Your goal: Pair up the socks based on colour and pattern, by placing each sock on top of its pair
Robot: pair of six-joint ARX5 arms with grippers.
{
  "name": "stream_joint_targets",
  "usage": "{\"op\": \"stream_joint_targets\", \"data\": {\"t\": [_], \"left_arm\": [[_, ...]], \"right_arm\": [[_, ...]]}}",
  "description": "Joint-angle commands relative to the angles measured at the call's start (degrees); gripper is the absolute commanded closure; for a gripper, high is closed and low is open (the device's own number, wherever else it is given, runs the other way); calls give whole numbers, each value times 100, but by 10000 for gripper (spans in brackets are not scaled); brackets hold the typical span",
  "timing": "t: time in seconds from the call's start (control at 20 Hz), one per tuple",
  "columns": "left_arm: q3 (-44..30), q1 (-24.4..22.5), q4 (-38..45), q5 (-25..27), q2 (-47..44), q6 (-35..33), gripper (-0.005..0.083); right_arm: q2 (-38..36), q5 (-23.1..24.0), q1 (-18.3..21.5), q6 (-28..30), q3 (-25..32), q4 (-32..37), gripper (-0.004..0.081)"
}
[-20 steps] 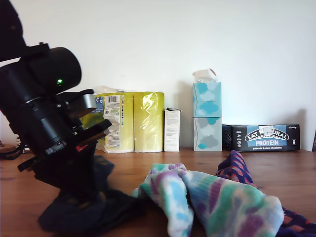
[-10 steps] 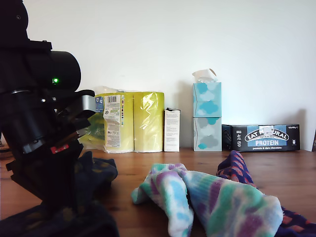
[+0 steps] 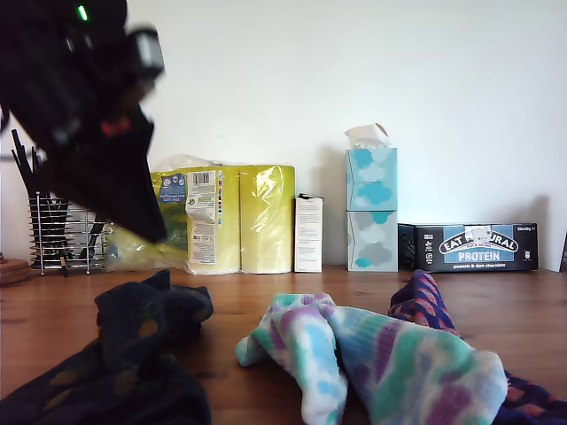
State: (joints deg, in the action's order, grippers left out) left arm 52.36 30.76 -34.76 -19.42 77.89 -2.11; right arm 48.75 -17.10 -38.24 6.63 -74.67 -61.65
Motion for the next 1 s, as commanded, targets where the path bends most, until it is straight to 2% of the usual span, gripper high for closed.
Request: {"op": "stream_joint_targets", "data": {"t": [0.0, 0.2, 0.35, 0.5, 0.65, 0.8, 0.95], "left_arm": [[-114, 26, -63, 66, -199, -55, 797], [-262, -50, 348, 780, -1161, -151, 797], [-350, -273, 341, 1056, -2006, -378, 797], [-374, -678, 240, 1134, -2948, -435, 797], [-376, -1054, -138, 1062, -3838, -433, 797], [-376, -1163, -820, 979, -4599, -269, 797], [-376, -1158, -1349, 931, -5187, -238, 797]], "right_arm": [[11, 256, 122, -181, 4, 245, 783], [-31, 1102, 586, -400, 260, 894, 783], [-542, 1281, 1045, -323, 765, 1346, 783], [-1296, 1211, 1353, -424, 1331, 1504, 783], [-1998, 1058, 1388, -522, 1738, 1263, 783], [-2483, 761, 1388, -595, 1779, 866, 783], [-2778, 761, 1388, -809, 1777, 522, 783]]}}
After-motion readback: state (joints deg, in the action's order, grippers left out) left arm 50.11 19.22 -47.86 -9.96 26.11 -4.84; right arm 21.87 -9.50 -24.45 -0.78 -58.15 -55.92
